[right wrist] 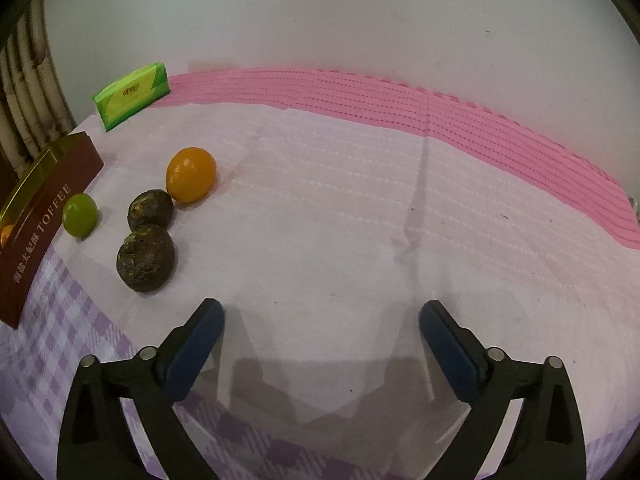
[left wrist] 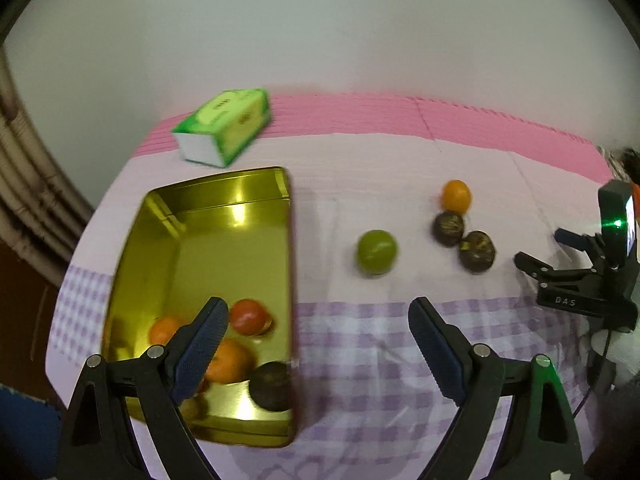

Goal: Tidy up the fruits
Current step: 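Move the left tool to the green lime and grasp it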

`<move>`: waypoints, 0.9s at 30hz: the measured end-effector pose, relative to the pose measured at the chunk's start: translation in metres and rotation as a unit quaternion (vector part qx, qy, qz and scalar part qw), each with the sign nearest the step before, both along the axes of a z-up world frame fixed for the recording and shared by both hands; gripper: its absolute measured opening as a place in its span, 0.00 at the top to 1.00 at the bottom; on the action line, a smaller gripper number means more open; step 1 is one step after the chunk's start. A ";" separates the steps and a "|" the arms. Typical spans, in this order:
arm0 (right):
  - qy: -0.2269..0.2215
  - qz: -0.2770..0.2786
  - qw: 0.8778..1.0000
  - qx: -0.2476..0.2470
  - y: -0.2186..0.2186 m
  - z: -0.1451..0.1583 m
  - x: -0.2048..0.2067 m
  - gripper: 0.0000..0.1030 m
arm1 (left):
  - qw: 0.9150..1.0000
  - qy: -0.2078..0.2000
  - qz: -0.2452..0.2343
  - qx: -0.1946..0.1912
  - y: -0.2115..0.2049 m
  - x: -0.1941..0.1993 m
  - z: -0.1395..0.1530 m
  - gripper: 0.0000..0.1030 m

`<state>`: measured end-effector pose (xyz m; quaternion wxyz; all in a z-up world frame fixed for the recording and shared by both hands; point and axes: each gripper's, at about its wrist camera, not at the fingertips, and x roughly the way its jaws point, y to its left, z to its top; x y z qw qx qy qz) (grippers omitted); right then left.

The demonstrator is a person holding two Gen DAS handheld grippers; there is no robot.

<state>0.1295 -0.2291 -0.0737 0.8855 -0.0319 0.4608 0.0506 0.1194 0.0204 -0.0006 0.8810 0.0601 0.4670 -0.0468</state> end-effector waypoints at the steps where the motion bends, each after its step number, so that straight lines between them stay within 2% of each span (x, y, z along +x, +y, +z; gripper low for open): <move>1: 0.000 0.005 1.000 -0.001 -0.002 0.000 -0.001 0.00 | 1.000 0.004 -0.003 -0.001 -0.004 0.004 -0.002 0.13; 7: -0.002 0.007 1.000 0.000 -0.003 -0.001 -0.003 0.00 | 1.000 0.023 -0.008 -0.011 -0.021 0.026 -0.011 0.17; 9: -0.002 0.007 1.000 0.000 -0.003 -0.001 -0.003 0.00 | 0.999 0.031 -0.009 -0.012 -0.027 0.032 -0.014 0.24; 16: -0.002 0.007 1.000 0.000 -0.003 -0.001 -0.003 0.00 | 0.998 0.048 -0.035 -0.010 -0.047 0.048 -0.029 0.32; 20: -0.002 0.007 1.000 0.000 -0.003 -0.001 -0.003 0.00 | 0.997 0.062 -0.043 -0.020 -0.052 0.056 -0.037 0.45; 27: -0.002 0.007 1.000 0.000 -0.003 -0.001 -0.003 0.00 | 0.995 0.084 -0.039 -0.028 -0.055 0.075 -0.050 0.50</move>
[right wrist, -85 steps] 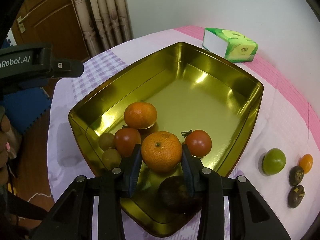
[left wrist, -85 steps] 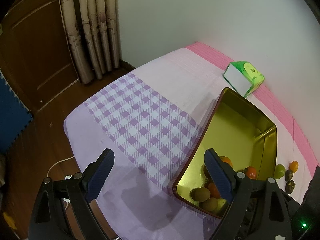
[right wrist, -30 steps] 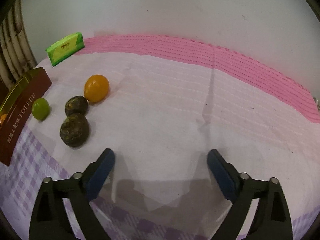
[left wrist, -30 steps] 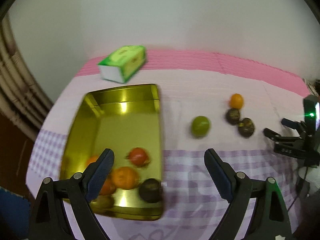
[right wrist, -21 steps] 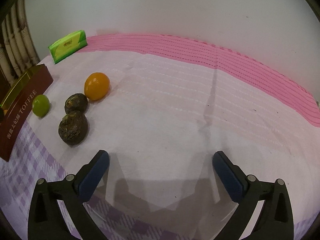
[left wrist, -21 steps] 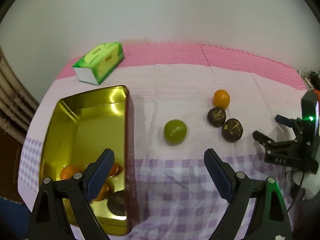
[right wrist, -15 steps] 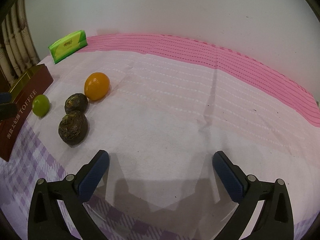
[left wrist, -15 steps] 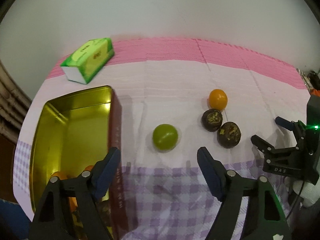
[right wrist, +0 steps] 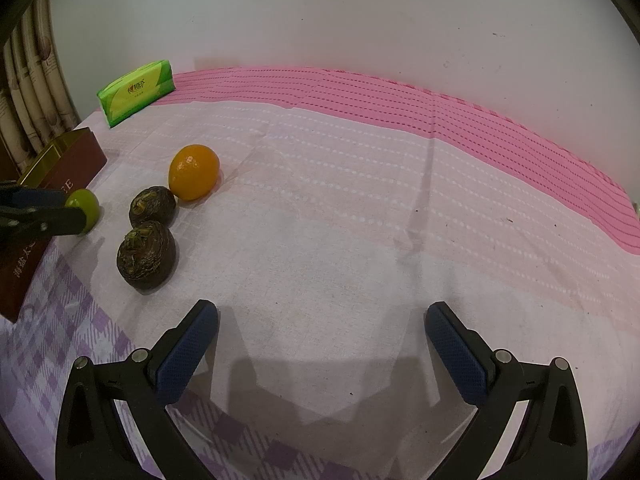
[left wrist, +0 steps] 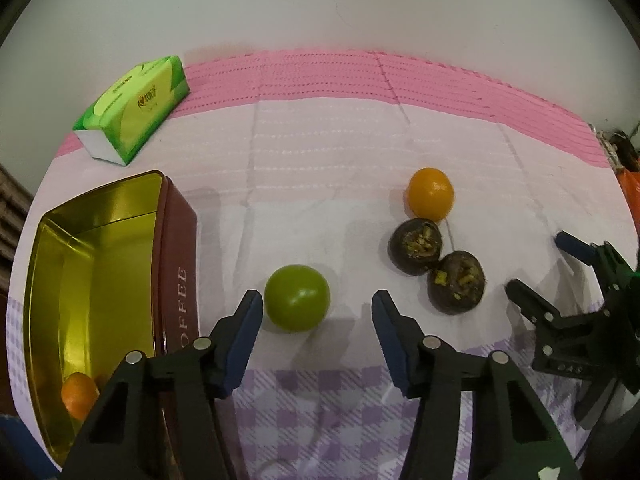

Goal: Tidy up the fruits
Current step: 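Move the left tool to the green lime and grasp it, then carry the green lime over the tin and open the left tool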

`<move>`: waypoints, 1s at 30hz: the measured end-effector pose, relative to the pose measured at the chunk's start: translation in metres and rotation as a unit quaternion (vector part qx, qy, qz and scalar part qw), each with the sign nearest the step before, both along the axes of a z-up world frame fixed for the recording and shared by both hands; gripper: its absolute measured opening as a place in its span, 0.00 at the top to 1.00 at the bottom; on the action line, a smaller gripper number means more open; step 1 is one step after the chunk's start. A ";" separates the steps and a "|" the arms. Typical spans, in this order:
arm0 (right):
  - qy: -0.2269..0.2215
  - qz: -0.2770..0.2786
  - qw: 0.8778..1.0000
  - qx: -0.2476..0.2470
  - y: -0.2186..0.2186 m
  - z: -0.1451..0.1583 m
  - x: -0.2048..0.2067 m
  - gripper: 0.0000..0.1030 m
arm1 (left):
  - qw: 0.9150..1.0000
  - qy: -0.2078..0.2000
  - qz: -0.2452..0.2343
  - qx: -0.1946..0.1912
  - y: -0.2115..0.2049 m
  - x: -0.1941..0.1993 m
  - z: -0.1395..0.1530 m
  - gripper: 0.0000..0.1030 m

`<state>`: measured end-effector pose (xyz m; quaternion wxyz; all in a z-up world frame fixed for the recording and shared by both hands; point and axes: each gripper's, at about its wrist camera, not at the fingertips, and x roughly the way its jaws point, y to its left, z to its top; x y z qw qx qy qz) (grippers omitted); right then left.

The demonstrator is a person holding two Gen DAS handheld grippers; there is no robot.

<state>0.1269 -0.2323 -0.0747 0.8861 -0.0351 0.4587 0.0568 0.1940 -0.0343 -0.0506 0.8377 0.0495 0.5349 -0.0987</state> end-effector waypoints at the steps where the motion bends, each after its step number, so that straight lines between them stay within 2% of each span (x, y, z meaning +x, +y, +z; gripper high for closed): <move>1: 0.000 0.000 1.000 0.000 0.000 0.000 0.000 0.00 | 1.000 0.003 0.002 -0.002 0.000 0.002 -0.001 0.51; 3: 0.000 0.000 1.000 0.000 0.000 0.000 0.000 0.00 | 1.000 0.009 0.006 0.000 0.001 0.005 -0.004 0.53; 6: 0.000 0.000 1.000 0.000 0.000 0.000 0.000 0.00 | 1.000 0.020 0.008 -0.002 0.001 0.009 -0.010 0.64; 10: 0.000 0.000 1.000 0.000 0.000 0.000 0.000 0.00 | 0.999 0.027 0.017 -0.009 0.004 0.011 -0.014 0.68; 24: 0.000 0.000 1.000 0.000 0.000 0.000 0.000 0.00 | 0.999 0.031 0.027 -0.008 0.009 0.000 -0.011 0.68; 30: 0.000 0.000 1.000 0.000 0.000 0.000 0.000 0.00 | 0.999 0.019 0.023 -0.018 0.010 -0.011 0.001 0.68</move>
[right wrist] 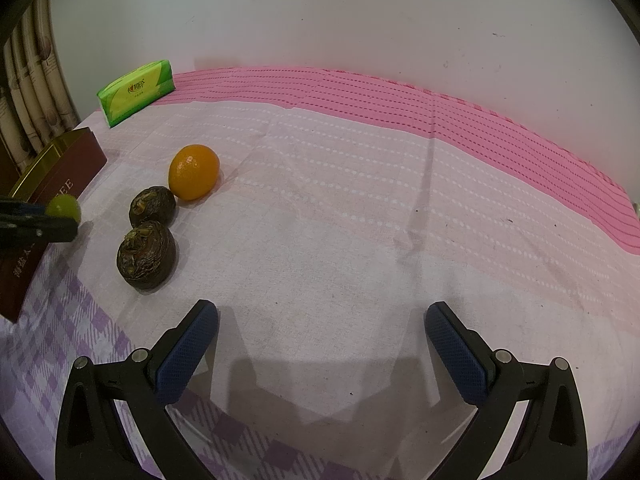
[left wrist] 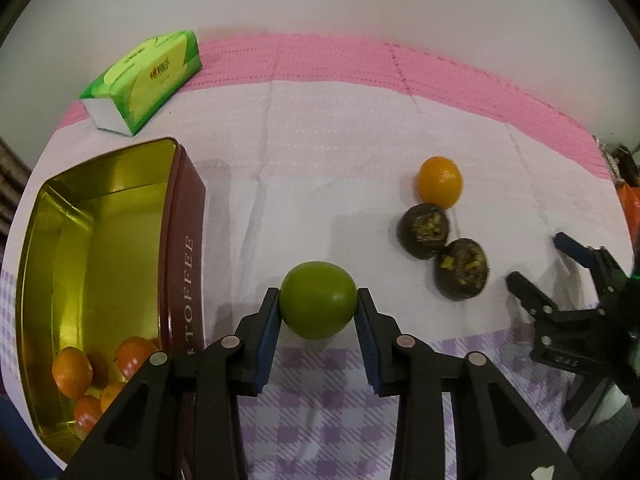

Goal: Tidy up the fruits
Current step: 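Carry the green lime over the tin and open the left tool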

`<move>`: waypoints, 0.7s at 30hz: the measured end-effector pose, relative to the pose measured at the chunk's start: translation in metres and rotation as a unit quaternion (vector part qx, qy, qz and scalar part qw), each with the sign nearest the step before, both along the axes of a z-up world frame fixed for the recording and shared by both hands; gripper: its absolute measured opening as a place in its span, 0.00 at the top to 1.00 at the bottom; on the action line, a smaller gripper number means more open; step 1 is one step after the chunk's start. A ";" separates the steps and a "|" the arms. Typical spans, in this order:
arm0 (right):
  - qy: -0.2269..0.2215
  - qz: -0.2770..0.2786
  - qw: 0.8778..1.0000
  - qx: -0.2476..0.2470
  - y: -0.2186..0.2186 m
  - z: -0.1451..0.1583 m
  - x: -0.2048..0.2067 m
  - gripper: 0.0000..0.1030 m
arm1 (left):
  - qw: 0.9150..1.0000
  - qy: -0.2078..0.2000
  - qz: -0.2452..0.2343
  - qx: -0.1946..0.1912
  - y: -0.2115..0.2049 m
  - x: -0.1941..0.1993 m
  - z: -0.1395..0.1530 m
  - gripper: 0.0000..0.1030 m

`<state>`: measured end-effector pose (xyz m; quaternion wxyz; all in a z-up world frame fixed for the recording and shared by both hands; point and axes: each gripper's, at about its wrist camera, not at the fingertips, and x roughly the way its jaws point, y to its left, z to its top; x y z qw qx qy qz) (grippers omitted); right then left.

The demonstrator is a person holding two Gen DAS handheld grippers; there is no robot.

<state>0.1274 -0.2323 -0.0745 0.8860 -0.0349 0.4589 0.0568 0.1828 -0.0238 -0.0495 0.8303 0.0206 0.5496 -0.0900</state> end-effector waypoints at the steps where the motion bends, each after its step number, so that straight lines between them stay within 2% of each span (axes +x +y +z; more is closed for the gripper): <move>1: 0.000 0.000 1.000 0.000 0.000 0.000 0.000 0.00 | 1.000 -0.004 -0.002 -0.002 0.000 -0.002 0.004 0.68; 12: 0.000 0.000 1.000 0.000 0.000 0.000 0.000 0.00 | 0.998 -0.052 0.012 -0.014 0.019 -0.011 0.044 0.68; 17: 0.000 0.000 1.000 0.000 0.000 0.000 0.000 0.00 | 0.997 -0.069 0.043 -0.005 0.051 -0.010 0.055 0.68; 21: 0.000 0.000 1.000 0.000 0.000 0.000 0.000 0.00 | 0.994 -0.070 0.078 0.001 0.083 -0.009 0.053 0.68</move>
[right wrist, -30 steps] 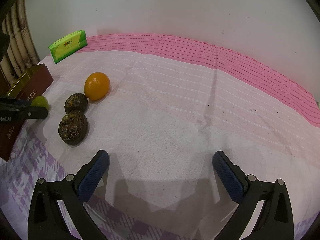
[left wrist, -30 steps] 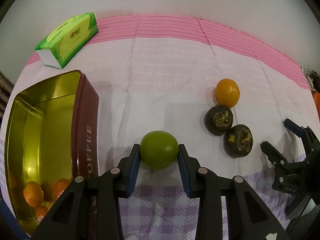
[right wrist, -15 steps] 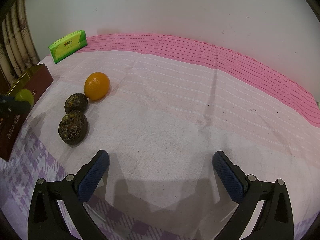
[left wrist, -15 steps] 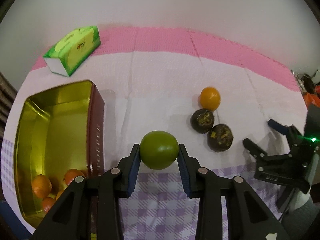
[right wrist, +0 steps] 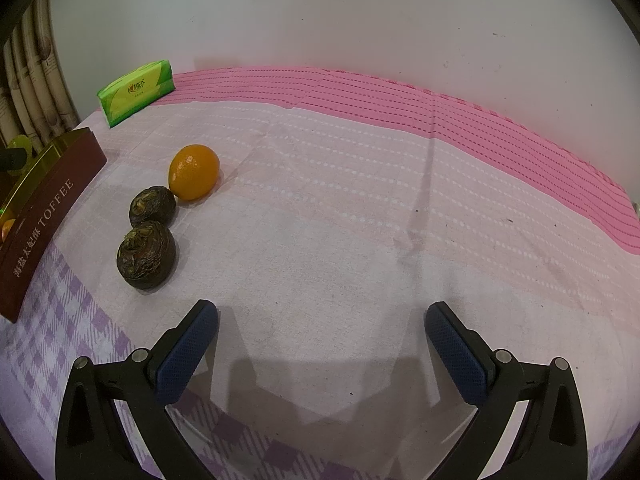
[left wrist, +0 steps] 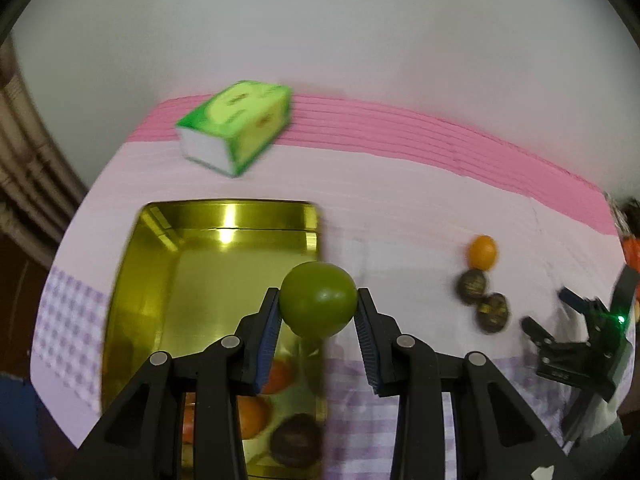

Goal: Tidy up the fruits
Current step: 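Carry the green lime over the tin and open the left tool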

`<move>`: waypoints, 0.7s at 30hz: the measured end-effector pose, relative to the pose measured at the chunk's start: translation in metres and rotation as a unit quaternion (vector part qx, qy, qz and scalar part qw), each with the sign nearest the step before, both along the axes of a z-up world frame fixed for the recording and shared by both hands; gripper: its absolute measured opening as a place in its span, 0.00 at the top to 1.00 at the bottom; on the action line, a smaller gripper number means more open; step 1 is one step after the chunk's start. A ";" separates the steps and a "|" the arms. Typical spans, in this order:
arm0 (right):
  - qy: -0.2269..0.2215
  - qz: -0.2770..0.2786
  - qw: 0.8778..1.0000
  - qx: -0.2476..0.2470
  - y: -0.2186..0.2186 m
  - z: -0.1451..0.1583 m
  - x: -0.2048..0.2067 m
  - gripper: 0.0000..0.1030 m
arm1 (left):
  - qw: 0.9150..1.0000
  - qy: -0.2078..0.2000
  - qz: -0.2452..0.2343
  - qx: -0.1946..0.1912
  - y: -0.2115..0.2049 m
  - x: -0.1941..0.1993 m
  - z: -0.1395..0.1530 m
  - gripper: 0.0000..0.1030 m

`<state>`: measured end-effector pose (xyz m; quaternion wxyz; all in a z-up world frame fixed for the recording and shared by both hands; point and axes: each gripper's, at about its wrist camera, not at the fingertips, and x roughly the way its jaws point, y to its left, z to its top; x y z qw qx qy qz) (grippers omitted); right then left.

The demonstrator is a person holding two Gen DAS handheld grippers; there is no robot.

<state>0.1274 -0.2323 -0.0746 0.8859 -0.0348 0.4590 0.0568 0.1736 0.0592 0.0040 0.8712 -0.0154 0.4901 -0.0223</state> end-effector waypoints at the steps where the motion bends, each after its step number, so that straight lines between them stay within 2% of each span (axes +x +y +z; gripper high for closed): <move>1: 0.000 0.000 1.000 0.000 0.000 0.000 0.000 0.00 | 1.000 0.002 0.011 0.001 0.009 0.001 -0.002 0.68; 11: 0.000 0.000 1.000 0.000 0.000 0.000 0.000 0.00 | 0.997 0.046 0.066 0.002 0.070 0.015 -0.036 0.68; 21: 0.000 0.000 1.000 0.000 0.000 0.000 0.000 0.00 | 0.994 0.075 0.080 0.001 0.087 0.020 -0.063 0.68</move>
